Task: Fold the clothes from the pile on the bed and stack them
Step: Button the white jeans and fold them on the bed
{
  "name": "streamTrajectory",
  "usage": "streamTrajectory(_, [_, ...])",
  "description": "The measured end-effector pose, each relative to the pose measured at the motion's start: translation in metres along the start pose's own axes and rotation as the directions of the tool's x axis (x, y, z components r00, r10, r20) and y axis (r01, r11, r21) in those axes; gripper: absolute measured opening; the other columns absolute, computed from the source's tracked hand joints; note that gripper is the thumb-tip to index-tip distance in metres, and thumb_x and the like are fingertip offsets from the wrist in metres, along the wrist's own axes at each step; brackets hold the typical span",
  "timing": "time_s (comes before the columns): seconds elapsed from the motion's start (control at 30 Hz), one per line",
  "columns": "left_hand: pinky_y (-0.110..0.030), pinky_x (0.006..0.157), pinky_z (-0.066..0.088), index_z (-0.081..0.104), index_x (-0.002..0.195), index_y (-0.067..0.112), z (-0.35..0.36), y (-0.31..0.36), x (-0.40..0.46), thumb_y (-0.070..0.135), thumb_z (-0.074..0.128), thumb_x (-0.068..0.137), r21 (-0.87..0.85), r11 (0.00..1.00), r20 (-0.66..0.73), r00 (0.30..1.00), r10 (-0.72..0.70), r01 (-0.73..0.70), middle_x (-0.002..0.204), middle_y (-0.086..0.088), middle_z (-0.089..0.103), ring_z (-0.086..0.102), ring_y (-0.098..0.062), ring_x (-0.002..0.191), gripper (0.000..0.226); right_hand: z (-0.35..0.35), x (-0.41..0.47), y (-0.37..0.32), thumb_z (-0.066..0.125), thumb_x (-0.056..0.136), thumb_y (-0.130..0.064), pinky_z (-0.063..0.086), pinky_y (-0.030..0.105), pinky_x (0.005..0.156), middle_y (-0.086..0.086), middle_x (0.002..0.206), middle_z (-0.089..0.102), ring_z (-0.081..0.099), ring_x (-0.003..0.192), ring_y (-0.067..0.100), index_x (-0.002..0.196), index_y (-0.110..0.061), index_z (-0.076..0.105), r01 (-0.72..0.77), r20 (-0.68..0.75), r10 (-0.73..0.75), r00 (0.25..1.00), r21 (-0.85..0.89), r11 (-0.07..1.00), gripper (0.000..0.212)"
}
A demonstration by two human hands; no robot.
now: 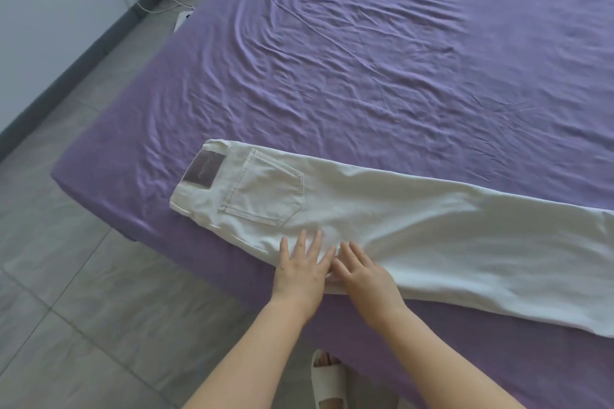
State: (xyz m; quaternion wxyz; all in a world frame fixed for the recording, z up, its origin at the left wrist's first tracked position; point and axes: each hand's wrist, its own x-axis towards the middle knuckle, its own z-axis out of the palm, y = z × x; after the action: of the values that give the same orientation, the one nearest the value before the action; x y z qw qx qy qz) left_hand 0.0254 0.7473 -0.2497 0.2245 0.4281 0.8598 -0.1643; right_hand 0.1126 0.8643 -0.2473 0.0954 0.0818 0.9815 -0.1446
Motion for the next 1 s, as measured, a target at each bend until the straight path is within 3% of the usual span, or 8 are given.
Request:
streamTrajectory(0.17, [-0.054, 0.115, -0.006, -0.021, 0.146, 0.031, 0.016, -0.008, -0.008, 0.036, 0.043, 0.091, -0.009, 0.999, 0.232, 0.971, 0.052, -0.052, 0.154, -0.01, -0.027, -0.023, -0.033, 0.142, 0.084, 0.01, -0.021, 0.015, 0.045, 0.086, -0.002, 0.027, 0.038, 0.109, 0.012, 0.157, 0.001, 0.001, 0.145, 0.03, 0.14, -0.025, 0.037, 0.048, 0.217, -0.056, 0.975, 0.042, 0.998, 0.06])
streamTrajectory(0.3, [-0.052, 0.114, 0.004, 0.013, 0.15, 0.031, 0.0, -0.01, -0.001, 0.057, 0.025, 0.092, -0.184, 0.982, 0.266, 0.964, 0.013, 0.037, 0.159, -0.012, -0.003, -0.002, -0.032, 0.146, 0.064, 0.01, -0.037, 0.019, 0.077, 0.064, -0.017, 0.052, 0.04, 0.072, 0.015, 0.12, 0.062, 0.059, 0.11, 0.038, 0.094, -0.023, 0.069, -0.177, -0.002, 0.179, 0.984, 0.141, 0.974, 0.032])
streamTrajectory(0.4, [-0.044, 0.1, 0.031, 0.041, 0.13, 0.02, -0.018, 0.001, 0.013, 0.041, 0.034, 0.096, -0.171, 0.983, 0.059, 0.996, -0.064, 0.073, 0.138, -0.013, 0.036, 0.035, -0.031, 0.125, 0.041, 0.014, -0.04, 0.026, 0.084, 0.061, -0.02, 0.048, 0.035, 0.057, 0.003, 0.085, 0.065, 0.062, 0.071, 0.028, 0.085, -0.025, 0.069, -0.264, -0.022, 0.267, 0.963, 0.08, 0.961, 0.028])
streamTrajectory(0.57, [-0.054, 0.115, 0.0, -0.001, 0.15, 0.035, -0.012, 0.025, 0.033, 0.045, 0.039, 0.097, -0.194, 0.979, 0.086, 0.993, 0.081, -0.063, 0.157, -0.007, -0.021, -0.018, -0.029, 0.144, 0.067, 0.01, -0.02, 0.048, 0.051, 0.092, -0.032, 0.034, 0.034, 0.073, -0.001, 0.103, 0.058, 0.056, 0.101, 0.028, 0.109, -0.03, 0.06, -0.33, 0.057, 0.326, 0.944, 0.093, 0.94, 0.019])
streamTrajectory(0.63, [-0.061, 0.11, -0.009, -0.013, 0.146, 0.042, -0.008, 0.03, 0.041, 0.051, 0.035, 0.096, -0.119, 0.982, 0.052, 0.986, 0.155, -0.148, 0.154, -0.003, -0.031, -0.03, -0.029, 0.14, 0.07, 0.01, -0.015, 0.063, 0.067, 0.08, -0.037, 0.043, 0.041, 0.082, 0.003, 0.115, 0.061, 0.056, 0.111, 0.032, 0.11, -0.028, 0.063, -0.32, -0.006, 0.321, 0.947, 0.039, 0.946, 0.031])
streamTrajectory(0.73, [-0.071, 0.103, -0.009, -0.023, 0.142, 0.044, -0.004, 0.024, 0.053, 0.07, 0.038, 0.085, -0.106, 0.991, 0.12, 0.988, 0.092, -0.08, 0.148, -0.001, -0.041, -0.037, -0.032, 0.135, 0.088, 0.017, -0.021, 0.093, 0.05, 0.075, -0.072, 0.012, 0.065, 0.106, 0.001, 0.158, 0.0, 0.005, 0.145, 0.034, 0.146, -0.041, 0.015, -0.341, 0.126, 0.346, 0.93, -0.058, 0.938, 0.085])
streamTrajectory(0.8, [-0.073, 0.1, -0.008, -0.029, 0.139, 0.042, -0.004, 0.019, 0.059, 0.079, 0.042, 0.074, -0.107, 0.994, 0.173, 0.985, 0.027, -0.009, 0.143, -0.001, -0.045, -0.038, -0.033, 0.134, 0.104, 0.029, -0.026, 0.117, 0.024, 0.066, -0.09, -0.006, 0.065, 0.105, -0.002, 0.143, -0.04, -0.028, 0.14, 0.029, 0.133, -0.044, -0.033, -0.438, 0.177, 0.442, 0.879, -0.063, 0.897, 0.099])
streamTrajectory(1.0, [-0.063, 0.109, -0.014, -0.01, 0.149, 0.034, -0.028, 0.045, 0.078, 0.065, 0.036, 0.085, -0.176, 0.983, -0.072, 0.996, -0.059, 0.045, 0.157, -0.007, -0.019, -0.033, -0.031, 0.138, 0.084, 0.013, -0.007, 0.146, 0.015, 0.073, -0.084, -0.004, 0.066, 0.106, 0.0, 0.152, -0.03, -0.028, 0.14, 0.029, 0.138, -0.045, -0.026, -0.46, 0.122, 0.467, 0.876, -0.086, 0.884, 0.086])
